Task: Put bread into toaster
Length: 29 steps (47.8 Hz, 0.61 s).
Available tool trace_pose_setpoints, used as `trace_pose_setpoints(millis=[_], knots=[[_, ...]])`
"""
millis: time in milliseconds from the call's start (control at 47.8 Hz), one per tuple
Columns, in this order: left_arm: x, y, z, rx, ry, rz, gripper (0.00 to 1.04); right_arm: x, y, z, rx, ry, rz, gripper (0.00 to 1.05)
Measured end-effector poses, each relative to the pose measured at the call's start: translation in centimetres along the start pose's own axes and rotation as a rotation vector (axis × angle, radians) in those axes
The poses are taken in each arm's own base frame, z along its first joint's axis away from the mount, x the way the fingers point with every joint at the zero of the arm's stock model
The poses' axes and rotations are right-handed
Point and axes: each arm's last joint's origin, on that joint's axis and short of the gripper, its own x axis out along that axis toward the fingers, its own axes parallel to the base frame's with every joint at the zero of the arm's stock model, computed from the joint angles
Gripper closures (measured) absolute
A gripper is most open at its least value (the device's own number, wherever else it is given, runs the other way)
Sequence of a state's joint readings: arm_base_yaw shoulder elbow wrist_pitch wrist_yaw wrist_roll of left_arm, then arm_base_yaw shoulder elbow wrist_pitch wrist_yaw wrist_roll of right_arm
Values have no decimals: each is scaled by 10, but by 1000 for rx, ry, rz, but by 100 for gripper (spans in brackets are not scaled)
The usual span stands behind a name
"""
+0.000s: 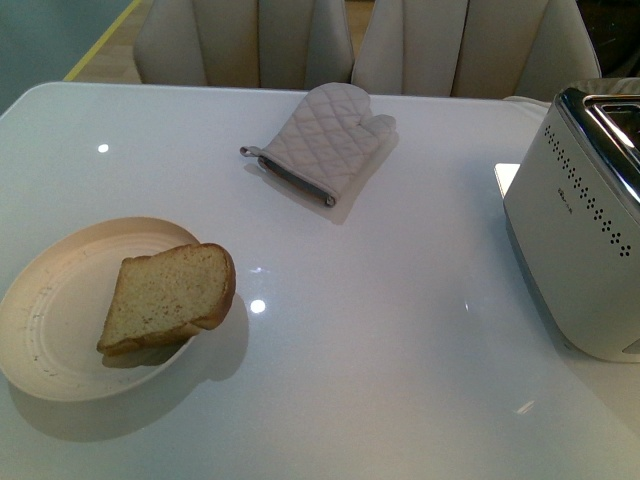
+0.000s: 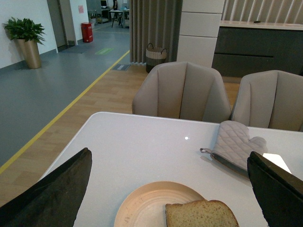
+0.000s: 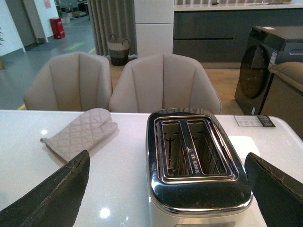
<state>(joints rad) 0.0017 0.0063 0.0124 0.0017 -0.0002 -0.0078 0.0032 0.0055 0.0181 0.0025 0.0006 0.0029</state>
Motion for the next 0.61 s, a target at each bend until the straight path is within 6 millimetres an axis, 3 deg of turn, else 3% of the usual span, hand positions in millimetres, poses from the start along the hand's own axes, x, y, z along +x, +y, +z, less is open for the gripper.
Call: trace_pose_setpoints(millis=[523,607], knots=[[0,0,0,0,3,-3,7,0,0,0,0,0,0,9],[1,-1,0,-146,187,-76,7,0,0,0,0,0,-1,9]])
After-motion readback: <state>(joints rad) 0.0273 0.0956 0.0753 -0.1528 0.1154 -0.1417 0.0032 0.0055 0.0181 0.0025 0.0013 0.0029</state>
